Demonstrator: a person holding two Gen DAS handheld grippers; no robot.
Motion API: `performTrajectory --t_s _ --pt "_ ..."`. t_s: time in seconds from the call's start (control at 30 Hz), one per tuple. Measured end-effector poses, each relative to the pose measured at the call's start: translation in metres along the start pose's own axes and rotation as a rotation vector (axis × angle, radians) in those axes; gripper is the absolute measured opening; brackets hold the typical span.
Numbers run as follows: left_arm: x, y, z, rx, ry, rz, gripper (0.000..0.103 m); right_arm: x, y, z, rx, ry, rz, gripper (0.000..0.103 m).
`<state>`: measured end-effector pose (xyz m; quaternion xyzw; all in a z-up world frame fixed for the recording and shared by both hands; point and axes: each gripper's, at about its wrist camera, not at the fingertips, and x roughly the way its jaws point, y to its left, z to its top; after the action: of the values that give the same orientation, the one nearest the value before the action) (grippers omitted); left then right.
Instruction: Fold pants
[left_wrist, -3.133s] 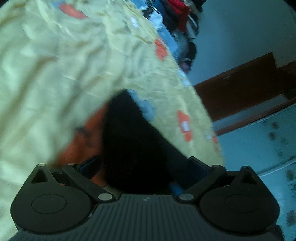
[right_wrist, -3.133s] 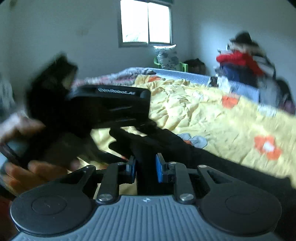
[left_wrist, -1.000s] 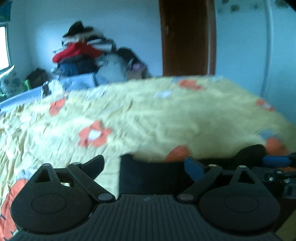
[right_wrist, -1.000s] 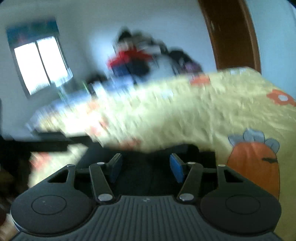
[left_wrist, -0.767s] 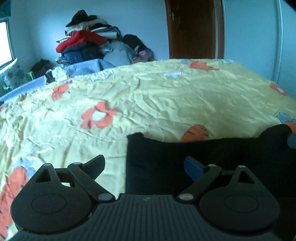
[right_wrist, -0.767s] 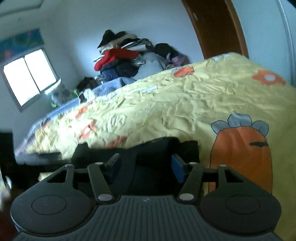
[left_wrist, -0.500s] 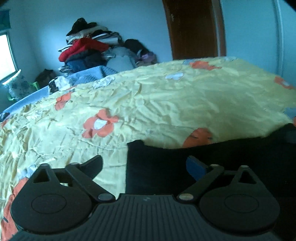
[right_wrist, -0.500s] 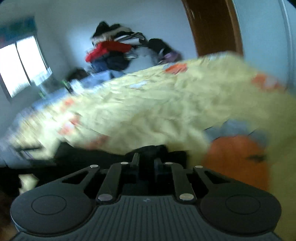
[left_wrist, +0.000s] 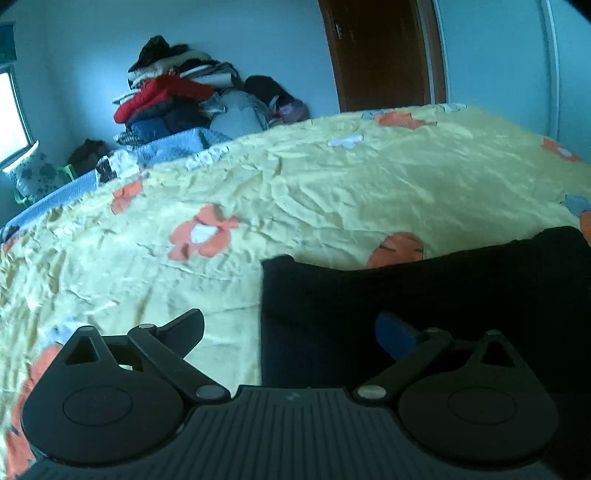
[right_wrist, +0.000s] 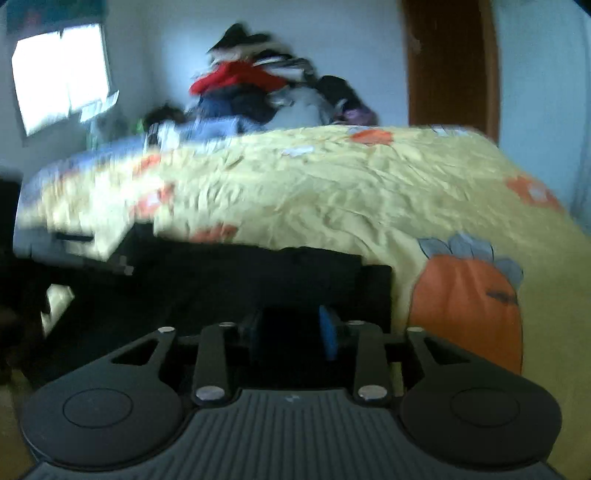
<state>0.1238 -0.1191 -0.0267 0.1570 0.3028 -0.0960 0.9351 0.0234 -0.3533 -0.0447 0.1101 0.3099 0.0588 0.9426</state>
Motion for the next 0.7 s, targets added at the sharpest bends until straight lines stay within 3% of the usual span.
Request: performTrajectory --t_s 0.1,0.3,0.33,0.4,0.43,0.5,0.57,0.63,0.7 --pt "-0.019 0.018 -0.004 -0.018 -0.045 0.005 0.101 -0.027 -0.016 0.003 0.077 -0.076 0.016 0.034" --pt "-0.030 0.060 -0.026 -0.176 0.031 -0.202 0.101 -0.038 -0.022 0.001 0.116 -0.058 0.060 0.037" --pt "-0.031 0.066 -0.031 -0.203 0.048 -0.225 0.099 -0.040 -0.017 0.001 0.110 -0.059 0.094 0.040" --pt "-0.036 0.076 -0.039 -0.243 0.044 -0.230 0.099 -0.040 0.001 0.000 0.065 -0.069 0.173 0.064" --pt "-0.042 0.077 -0.041 -0.250 0.021 -0.219 0.098 -0.039 0.012 0.000 0.030 -0.072 0.204 0.070" --pt "-0.053 0.075 -0.041 -0.229 -0.033 -0.230 0.099 -0.032 0.038 -0.002 -0.065 -0.069 0.235 0.074" --pt "-0.061 0.063 -0.037 -0.172 -0.053 -0.264 0.099 -0.017 0.056 -0.004 -0.140 -0.016 0.188 0.074" --pt "-0.069 0.048 -0.035 -0.120 -0.075 -0.299 0.100 -0.002 0.063 -0.010 -0.211 0.041 0.075 0.073" --pt "-0.073 0.032 -0.032 -0.066 -0.107 -0.322 0.101 -0.006 0.067 -0.012 -0.227 0.028 0.064 0.075"
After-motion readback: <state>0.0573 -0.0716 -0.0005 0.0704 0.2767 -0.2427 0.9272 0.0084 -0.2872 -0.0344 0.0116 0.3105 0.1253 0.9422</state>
